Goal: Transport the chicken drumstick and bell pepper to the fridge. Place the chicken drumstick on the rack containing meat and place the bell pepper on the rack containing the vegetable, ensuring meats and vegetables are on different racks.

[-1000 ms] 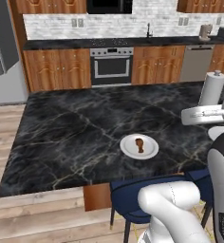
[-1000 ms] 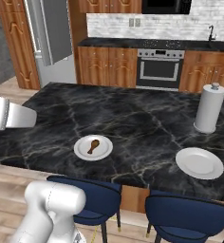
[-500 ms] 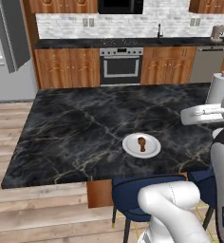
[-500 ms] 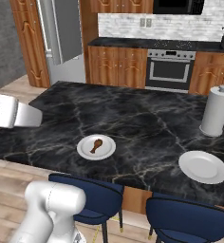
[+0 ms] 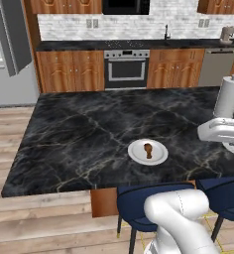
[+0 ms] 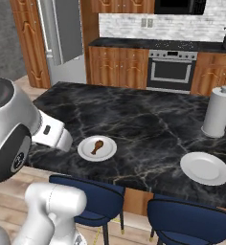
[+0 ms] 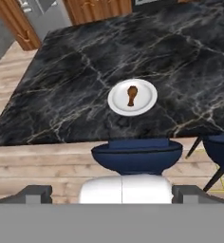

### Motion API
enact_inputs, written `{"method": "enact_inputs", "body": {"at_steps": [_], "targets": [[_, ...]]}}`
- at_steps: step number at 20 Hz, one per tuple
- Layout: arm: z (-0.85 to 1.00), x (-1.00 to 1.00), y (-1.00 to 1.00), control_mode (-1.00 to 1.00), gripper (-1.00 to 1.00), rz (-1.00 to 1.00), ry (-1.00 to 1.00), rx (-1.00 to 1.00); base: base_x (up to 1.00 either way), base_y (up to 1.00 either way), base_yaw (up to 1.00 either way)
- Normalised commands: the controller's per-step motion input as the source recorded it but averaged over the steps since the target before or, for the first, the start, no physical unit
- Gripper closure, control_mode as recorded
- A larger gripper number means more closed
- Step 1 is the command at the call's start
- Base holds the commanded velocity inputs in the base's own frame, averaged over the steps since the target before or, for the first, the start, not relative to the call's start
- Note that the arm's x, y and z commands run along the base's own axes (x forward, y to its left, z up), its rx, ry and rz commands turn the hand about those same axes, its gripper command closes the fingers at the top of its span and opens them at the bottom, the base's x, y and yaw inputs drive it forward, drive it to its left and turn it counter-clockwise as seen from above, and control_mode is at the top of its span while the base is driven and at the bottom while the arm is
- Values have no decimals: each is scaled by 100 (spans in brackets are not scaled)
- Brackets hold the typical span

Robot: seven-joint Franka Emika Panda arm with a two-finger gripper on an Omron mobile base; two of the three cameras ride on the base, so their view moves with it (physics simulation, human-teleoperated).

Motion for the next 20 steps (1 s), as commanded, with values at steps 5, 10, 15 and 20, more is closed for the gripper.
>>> {"method": "enact_inputs", "body": {"at_steps": [5,10,15,20], "targets": [[-34,34,0,-100,-100,-14,22,0,0,0,0],[-34,38,0,-100,-100,-8,22,1,0,0,0],[-37,31,0,-100,-100,0,12,0,0,0,0],[-40,34,0,-100,-100,0,11,0,0,0,0]]}}
